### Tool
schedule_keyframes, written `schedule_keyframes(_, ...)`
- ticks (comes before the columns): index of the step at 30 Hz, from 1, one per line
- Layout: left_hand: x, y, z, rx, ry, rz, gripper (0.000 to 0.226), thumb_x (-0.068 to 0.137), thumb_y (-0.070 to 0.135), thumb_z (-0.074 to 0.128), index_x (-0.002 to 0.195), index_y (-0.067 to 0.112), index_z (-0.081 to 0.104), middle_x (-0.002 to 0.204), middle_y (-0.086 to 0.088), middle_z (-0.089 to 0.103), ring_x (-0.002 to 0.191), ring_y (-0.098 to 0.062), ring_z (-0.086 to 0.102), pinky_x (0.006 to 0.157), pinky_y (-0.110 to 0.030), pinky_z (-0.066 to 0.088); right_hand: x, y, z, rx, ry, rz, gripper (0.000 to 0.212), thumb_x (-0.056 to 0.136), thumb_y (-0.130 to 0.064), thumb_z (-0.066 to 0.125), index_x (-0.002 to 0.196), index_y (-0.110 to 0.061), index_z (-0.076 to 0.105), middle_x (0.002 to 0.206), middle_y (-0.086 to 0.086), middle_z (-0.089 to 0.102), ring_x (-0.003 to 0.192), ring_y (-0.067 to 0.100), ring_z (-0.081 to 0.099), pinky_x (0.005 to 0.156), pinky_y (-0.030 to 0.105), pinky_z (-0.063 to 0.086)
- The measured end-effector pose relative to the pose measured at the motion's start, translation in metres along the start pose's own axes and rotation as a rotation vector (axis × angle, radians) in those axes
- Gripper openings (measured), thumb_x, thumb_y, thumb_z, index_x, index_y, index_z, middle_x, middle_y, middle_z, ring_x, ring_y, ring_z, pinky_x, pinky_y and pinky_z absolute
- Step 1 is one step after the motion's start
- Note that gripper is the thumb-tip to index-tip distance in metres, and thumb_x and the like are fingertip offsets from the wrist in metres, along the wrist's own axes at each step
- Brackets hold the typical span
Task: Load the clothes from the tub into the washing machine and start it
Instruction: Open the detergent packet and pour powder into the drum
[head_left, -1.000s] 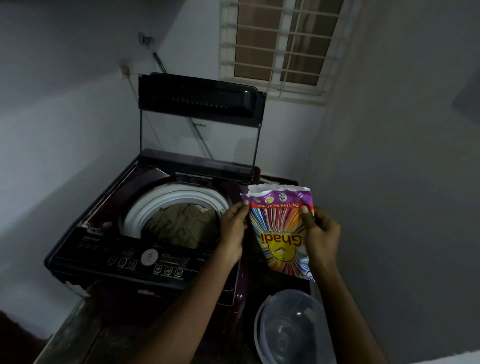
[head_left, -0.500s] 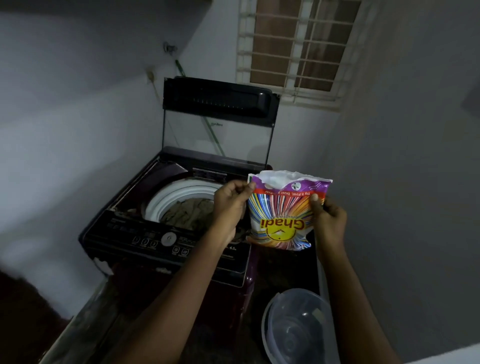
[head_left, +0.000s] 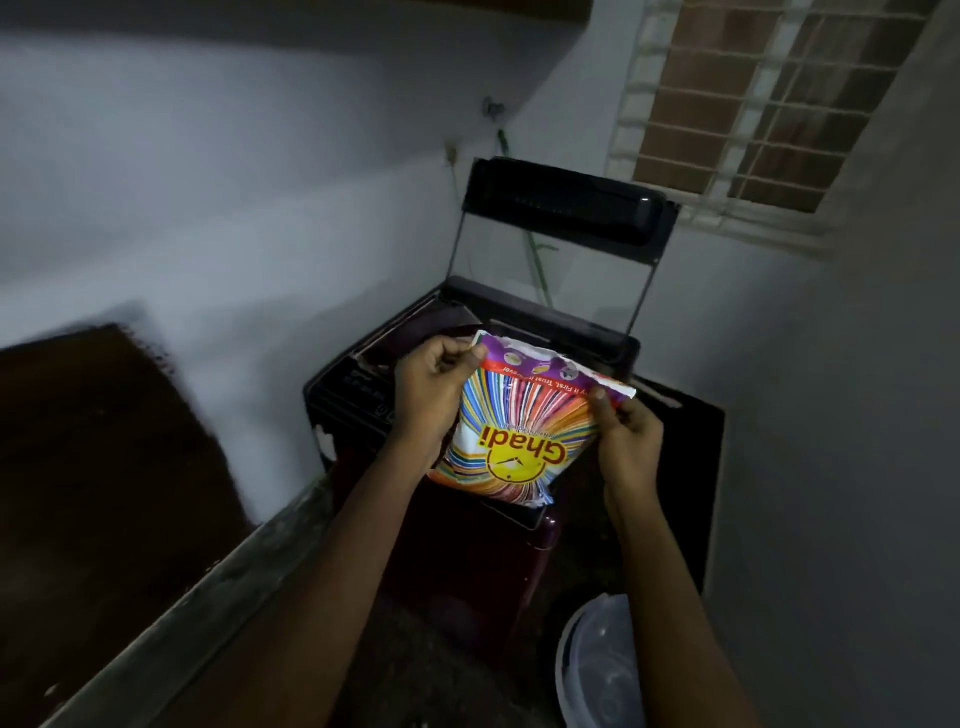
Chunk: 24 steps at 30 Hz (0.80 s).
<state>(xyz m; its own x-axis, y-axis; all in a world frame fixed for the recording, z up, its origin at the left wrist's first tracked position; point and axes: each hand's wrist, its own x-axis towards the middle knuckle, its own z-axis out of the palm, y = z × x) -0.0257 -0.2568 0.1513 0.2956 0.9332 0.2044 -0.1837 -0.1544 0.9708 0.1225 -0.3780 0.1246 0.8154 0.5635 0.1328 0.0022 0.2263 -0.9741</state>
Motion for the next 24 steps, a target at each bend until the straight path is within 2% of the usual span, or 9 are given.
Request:
schedule_keyframes(3, -0.007, -0.007, -0.042, 0.074, 0.03, 0.009, 0.012, 0.087, 0.011, 0.071, 0.076, 0.013, 0.065, 0.076, -0.006, 0.067, 0.07, -0.011, 0.058, 0.069, -0.028, 0.048, -0.009, 0.014, 0.031, -0.058, -0.068, 0.025, 0.016, 0.087, -0.029, 0.067, 0.08, -0.015, 0.072, 0.076, 0.009, 0.072, 0.07, 0.023, 0.064, 0.065, 0.038, 0.052)
schedule_keyframes(5, -0.008, -0.013, -0.072, 0.176, 0.007, -0.002, 0.014, 0.085, 0.014, 0.072, 0.074, 0.017, 0.064, 0.074, -0.004, 0.066, 0.07, -0.011, 0.057, 0.069, -0.028, 0.046, -0.015, 0.026, 0.052, -0.088, -0.108, 0.048, 0.021, 0.082, -0.036, 0.068, 0.08, -0.015, 0.073, 0.08, 0.013, 0.072, 0.072, 0.025, 0.064, 0.069, 0.044, 0.053)
schedule_keyframes(8, -0.006, -0.026, -0.125, 0.218, 0.125, -0.065, 0.016, 0.087, 0.016, 0.071, 0.073, 0.018, 0.063, 0.071, -0.002, 0.065, 0.06, -0.003, 0.055, 0.06, -0.023, 0.044, -0.025, 0.037, 0.093, -0.1, -0.208, 0.049, 0.014, 0.089, -0.02, 0.066, 0.082, -0.008, 0.068, 0.076, 0.011, 0.07, 0.068, 0.016, 0.063, 0.064, 0.031, 0.052)
schedule_keyframes(10, -0.001, -0.035, -0.157, 0.202, 0.188, -0.1, 0.014, 0.088, 0.016, 0.07, 0.076, 0.011, 0.064, 0.071, -0.003, 0.066, 0.06, -0.003, 0.057, 0.061, -0.025, 0.046, -0.031, 0.046, 0.127, -0.08, -0.256, 0.043, 0.006, 0.091, -0.007, 0.062, 0.085, -0.005, 0.063, 0.071, 0.0, 0.069, 0.062, 0.006, 0.062, 0.059, 0.022, 0.051)
schedule_keyframes(13, 0.01, -0.041, -0.207, 0.245, 0.215, -0.127, 0.015, 0.089, 0.016, 0.069, 0.082, 0.002, 0.064, 0.067, 0.0, 0.063, 0.057, -0.002, 0.055, 0.057, -0.02, 0.043, -0.04, 0.07, 0.18, -0.084, -0.284, 0.076, 0.006, 0.09, -0.003, 0.061, 0.087, -0.006, 0.064, 0.066, -0.008, 0.068, 0.061, 0.001, 0.06, 0.059, 0.019, 0.05)
schedule_keyframes(15, 0.019, -0.041, -0.241, 0.257, 0.216, -0.171, 0.016, 0.091, 0.016, 0.065, 0.084, 0.002, 0.061, 0.064, -0.003, 0.059, 0.05, -0.007, 0.052, 0.044, -0.019, 0.037, -0.048, 0.088, 0.214, -0.083, -0.307, 0.138, 0.011, 0.09, -0.003, 0.06, 0.085, -0.01, 0.066, 0.066, -0.009, 0.068, 0.06, 0.0, 0.06, 0.06, 0.02, 0.051)
schedule_keyframes(17, 0.026, -0.045, -0.272, 0.201, 0.223, -0.229, 0.016, 0.094, 0.015, 0.062, 0.086, 0.002, 0.057, 0.072, -0.011, 0.06, 0.05, -0.014, 0.056, 0.038, -0.018, 0.034, -0.056, 0.104, 0.247, -0.071, -0.326, 0.196, 0.012, 0.09, 0.001, 0.058, 0.089, -0.007, 0.067, 0.068, -0.008, 0.068, 0.06, 0.0, 0.06, 0.061, 0.019, 0.051)
schedule_keyframes(21, 0.048, -0.059, -0.33, 0.081, 0.271, -0.307, 0.013, 0.094, 0.01, 0.061, 0.085, 0.008, 0.052, 0.083, -0.012, 0.065, 0.054, -0.013, 0.067, 0.044, -0.025, 0.048, -0.064, 0.131, 0.312, -0.1, -0.387, 0.285, 0.019, 0.088, 0.003, 0.056, 0.092, -0.008, 0.07, 0.081, 0.003, 0.07, 0.071, 0.009, 0.063, 0.067, 0.023, 0.052)
schedule_keyframes(24, 0.062, -0.073, -0.365, 0.071, 0.301, -0.358, 0.008, 0.094, 0.006, 0.057, 0.089, 0.004, 0.051, 0.08, -0.01, 0.064, 0.054, -0.009, 0.066, 0.047, -0.025, 0.053, -0.063, 0.162, 0.352, -0.179, -0.444, 0.365, 0.024, 0.085, 0.002, 0.054, 0.092, -0.011, 0.074, 0.089, 0.008, 0.074, 0.083, 0.024, 0.07, 0.077, 0.037, 0.058)
